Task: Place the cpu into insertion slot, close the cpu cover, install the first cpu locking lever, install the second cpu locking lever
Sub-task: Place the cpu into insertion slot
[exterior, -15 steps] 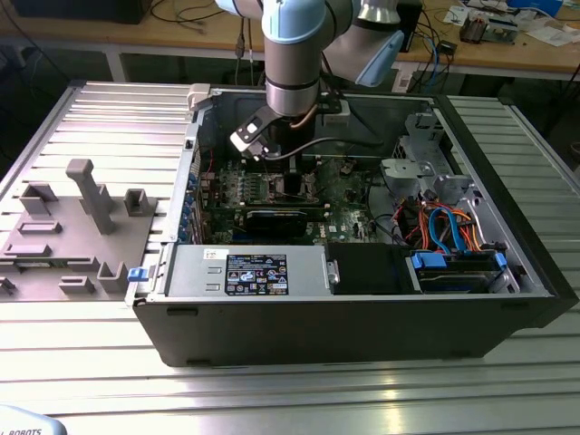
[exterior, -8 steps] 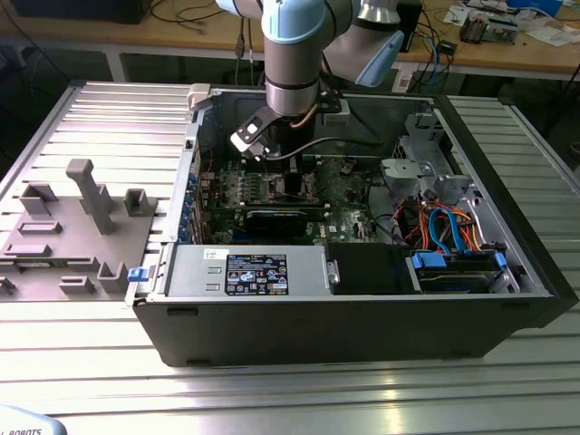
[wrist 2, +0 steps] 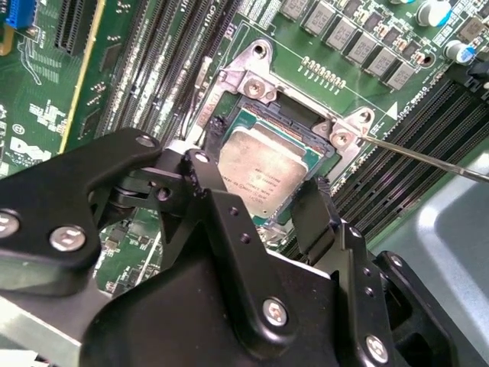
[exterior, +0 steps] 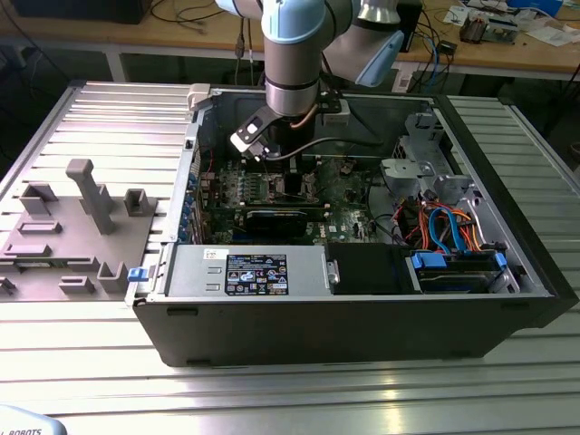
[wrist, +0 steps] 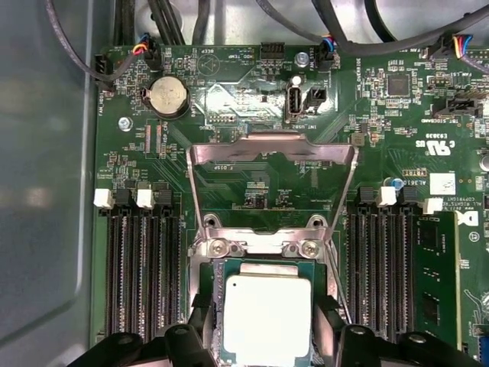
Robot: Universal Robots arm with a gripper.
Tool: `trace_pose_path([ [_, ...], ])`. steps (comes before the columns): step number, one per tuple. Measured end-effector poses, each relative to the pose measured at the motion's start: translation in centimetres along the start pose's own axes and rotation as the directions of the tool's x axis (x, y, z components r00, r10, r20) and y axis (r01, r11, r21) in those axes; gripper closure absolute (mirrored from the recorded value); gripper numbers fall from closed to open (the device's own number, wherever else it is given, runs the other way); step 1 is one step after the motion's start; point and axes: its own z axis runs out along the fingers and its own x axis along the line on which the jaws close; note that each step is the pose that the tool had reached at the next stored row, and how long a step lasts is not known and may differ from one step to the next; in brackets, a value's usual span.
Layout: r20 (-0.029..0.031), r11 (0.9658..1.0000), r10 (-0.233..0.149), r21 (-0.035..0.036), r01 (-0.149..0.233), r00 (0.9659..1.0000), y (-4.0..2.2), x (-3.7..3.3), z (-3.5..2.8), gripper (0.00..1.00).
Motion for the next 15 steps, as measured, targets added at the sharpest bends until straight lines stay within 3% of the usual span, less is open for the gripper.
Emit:
trace_pose_path([
  [15,-0.0015,0.9999,-0.013,-0.0008,0.013,0.9999,-0.21,0.02,-0.32,0.41],
])
